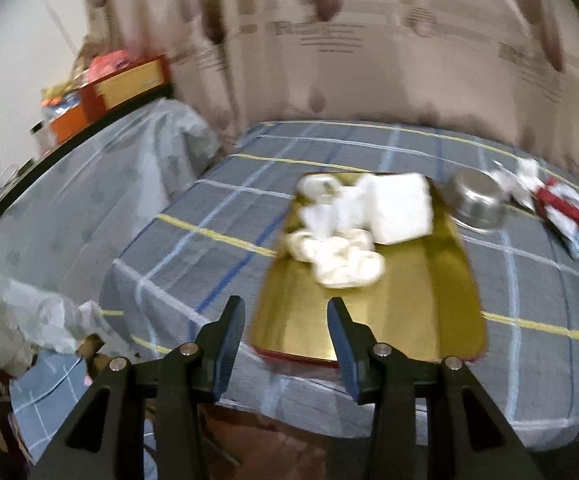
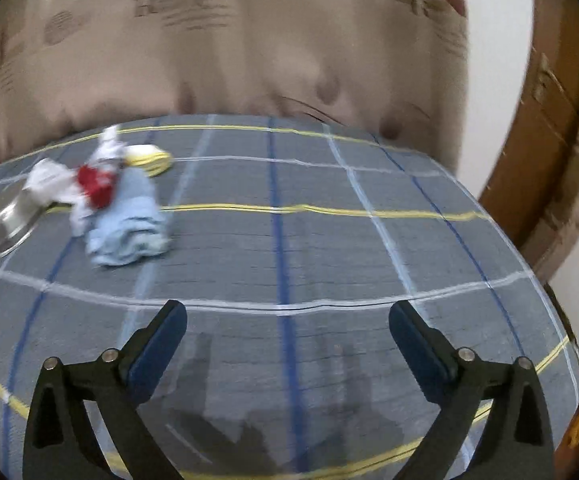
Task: Organize soft objects
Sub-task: 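Grasp the printed white tissue with the left gripper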
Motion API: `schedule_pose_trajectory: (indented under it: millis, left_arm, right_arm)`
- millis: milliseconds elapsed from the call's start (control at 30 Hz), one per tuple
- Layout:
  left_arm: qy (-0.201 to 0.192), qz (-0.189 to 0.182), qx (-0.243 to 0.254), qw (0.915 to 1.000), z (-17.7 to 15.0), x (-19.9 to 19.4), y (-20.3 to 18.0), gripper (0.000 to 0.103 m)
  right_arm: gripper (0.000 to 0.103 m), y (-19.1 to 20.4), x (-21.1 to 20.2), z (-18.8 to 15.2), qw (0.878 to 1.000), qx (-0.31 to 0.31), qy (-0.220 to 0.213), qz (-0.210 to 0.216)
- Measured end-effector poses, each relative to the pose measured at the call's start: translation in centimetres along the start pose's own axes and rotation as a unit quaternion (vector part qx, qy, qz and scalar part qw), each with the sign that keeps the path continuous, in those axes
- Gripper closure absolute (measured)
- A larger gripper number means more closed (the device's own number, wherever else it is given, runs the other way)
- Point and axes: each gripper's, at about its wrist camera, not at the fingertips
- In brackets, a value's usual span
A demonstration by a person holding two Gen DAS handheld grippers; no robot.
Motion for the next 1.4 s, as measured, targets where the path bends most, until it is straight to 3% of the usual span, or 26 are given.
schedule_pose_trajectory:
  millis: [100,200,333,467,633,700,767,900,967,1067,1200,1333,1400]
  left_arm:
    - [0.006,-0.029,0.032,0.9991,-0.5,-0.7,-2.3,0.059]
    - [0.019,-0.069,0.066,0.9952,-0.8,-1.2,-5.1,0.059]
    - [0.067,-0.156,0.086,0.9816,-0.3,-1.1,-9.2,0.059]
    - [0.146,-0.264,0.059,0.9515,1.9,0.0,-13.6,0.059]
    - [0.219,-0.346,0.003,0.9123,6.2,3.7,-19.3,0.059]
    - [0.239,-0.345,-0.01,0.9074,7.7,5.5,-21.3,0.059]
    - [0.263,-0.355,-0.033,0.8963,8.9,7.7,-23.4,0.059]
    - [0.305,-0.349,-0.084,0.8823,10.1,11.9,-26.0,0.059]
    - [0.312,-0.324,-0.097,0.8876,10.5,13.8,-26.7,0.059]
    - [0.328,-0.328,-0.118,0.8781,11.1,16.0,-27.7,0.059]
    - [0.328,-0.325,-0.132,0.8769,11.8,17.9,-28.9,0.059]
    - [0.331,-0.334,-0.148,0.8701,12.2,19.3,-29.8,0.059]
    - [0.325,-0.328,-0.15,0.8743,12.4,19.7,-29.9,0.062]
  right_arm:
    - [0.002,-1.6,1.0,0.2,0.998,0.039,0.015,0.038]
    - [0.002,-1.6,1.4,0.1,0.998,0.035,0.016,0.057]
    - [0.001,-1.2,0.6,-0.3,0.997,0.026,0.0,0.066]
    - [0.001,-1.5,0.4,-0.4,0.996,0.032,-0.006,0.079]
    - [0.001,-1.3,0.1,-0.4,0.994,0.028,-0.018,0.103]
    - [0.001,-1.3,-0.1,-0.5,0.993,0.027,-0.024,0.11]
    - [0.001,-1.3,-0.3,-0.5,0.992,0.027,-0.03,0.118]
    - [0.001,-1.2,-0.6,-0.6,0.99,0.027,-0.04,0.135]
    - [0.001,-1.2,-0.6,-0.5,0.989,0.026,-0.044,0.141]
    - [0.001,-1.1,-0.8,-0.5,0.987,0.023,-0.048,0.149]
    - [0.001,-1.1,-1.0,-0.5,0.986,0.023,-0.054,0.154]
    - [0.001,-1.2,-1.1,-0.5,0.986,0.025,-0.058,0.156]
    - [0.001,-1.2,-1.2,-0.5,0.986,0.027,-0.06,0.155]
Point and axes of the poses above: each gripper's, at about its wrist camera, not at the fingertips, and x roughly the way its jaws point, y to its left, z to its top, and after that the axes turned 6 degrees about -x, right-handed
